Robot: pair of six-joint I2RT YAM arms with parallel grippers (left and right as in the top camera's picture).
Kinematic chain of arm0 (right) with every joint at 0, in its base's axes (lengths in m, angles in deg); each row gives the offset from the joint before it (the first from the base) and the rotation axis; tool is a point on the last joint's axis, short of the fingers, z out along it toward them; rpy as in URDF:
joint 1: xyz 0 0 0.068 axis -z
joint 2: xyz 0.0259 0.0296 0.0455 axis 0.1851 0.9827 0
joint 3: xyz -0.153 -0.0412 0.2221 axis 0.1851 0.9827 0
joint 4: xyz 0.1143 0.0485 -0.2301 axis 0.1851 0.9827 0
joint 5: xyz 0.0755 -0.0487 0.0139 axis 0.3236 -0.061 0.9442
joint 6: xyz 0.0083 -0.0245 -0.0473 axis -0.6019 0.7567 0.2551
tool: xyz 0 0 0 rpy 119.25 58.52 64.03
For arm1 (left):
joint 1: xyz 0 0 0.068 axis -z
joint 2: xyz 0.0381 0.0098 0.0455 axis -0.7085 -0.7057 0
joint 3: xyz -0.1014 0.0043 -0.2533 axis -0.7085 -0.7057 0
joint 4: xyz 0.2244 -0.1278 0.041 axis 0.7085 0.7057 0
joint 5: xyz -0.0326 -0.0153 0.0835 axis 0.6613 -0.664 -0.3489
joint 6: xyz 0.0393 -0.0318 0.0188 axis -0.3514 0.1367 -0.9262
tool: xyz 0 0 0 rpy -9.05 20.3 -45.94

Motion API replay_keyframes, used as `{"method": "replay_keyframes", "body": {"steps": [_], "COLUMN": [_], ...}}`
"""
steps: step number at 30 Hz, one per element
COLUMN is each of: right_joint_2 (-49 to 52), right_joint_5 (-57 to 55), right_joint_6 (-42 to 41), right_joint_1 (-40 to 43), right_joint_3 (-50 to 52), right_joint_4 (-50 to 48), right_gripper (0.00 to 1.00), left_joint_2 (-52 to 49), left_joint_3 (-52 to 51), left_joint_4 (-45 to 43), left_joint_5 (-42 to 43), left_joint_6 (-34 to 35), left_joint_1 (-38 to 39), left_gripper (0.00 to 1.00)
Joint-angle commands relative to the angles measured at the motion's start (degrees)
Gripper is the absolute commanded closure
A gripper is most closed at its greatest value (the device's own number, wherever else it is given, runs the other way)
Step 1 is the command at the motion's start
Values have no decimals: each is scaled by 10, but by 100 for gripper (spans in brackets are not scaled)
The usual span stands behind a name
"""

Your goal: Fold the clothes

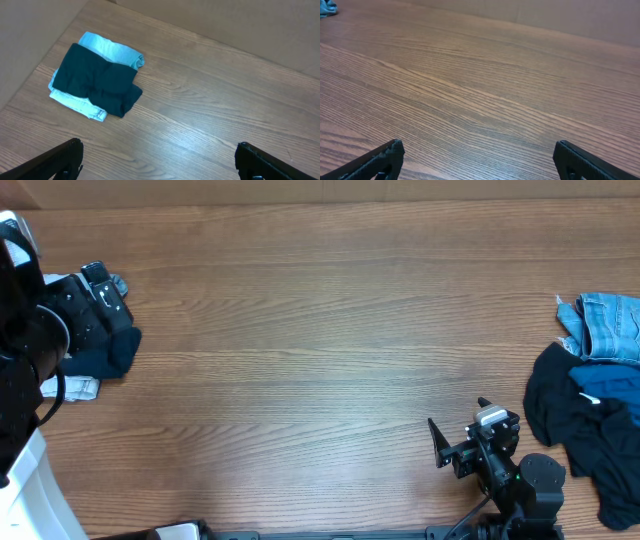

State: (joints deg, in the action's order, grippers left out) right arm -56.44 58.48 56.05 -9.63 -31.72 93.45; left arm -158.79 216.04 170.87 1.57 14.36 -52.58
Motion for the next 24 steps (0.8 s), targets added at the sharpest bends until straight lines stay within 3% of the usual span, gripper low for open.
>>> {"method": "replay_keyframes", "body": {"steps": [1,4,6,8,11,18,24], "right_joint_2": [-7,-7,-7,-7,-7,-7,-7], "right_joint_5": [3,3,3,3,3,3,3], "right_joint_6": [4,4,4,4,4,4,4], "right_joint_1": [-2,-2,-2,-2,-2,-2,-2], "right_joint_3": [5,5,5,5,5,5,5], "right_joint_4": [1,1,1,1,1,1,1], "right_gripper": [0,0,0,0,0,0,0], "left_joint_2": [6,76,148,205,281,495,699], "left_joint_3": [-12,-166,-339,-482,-657,-967,-1163], "left_joint_4": [-7,-157,-345,-478,-600,-737,-750], "left_joint_5": [-11,2,99,148,162,198,214], "left_joint_6": [8,-12,-105,-154,-169,-179,-179], "left_joint_1": [4,9,34,59,97,122,122], "left_gripper": [0,0,0,0,0,0,0]}}
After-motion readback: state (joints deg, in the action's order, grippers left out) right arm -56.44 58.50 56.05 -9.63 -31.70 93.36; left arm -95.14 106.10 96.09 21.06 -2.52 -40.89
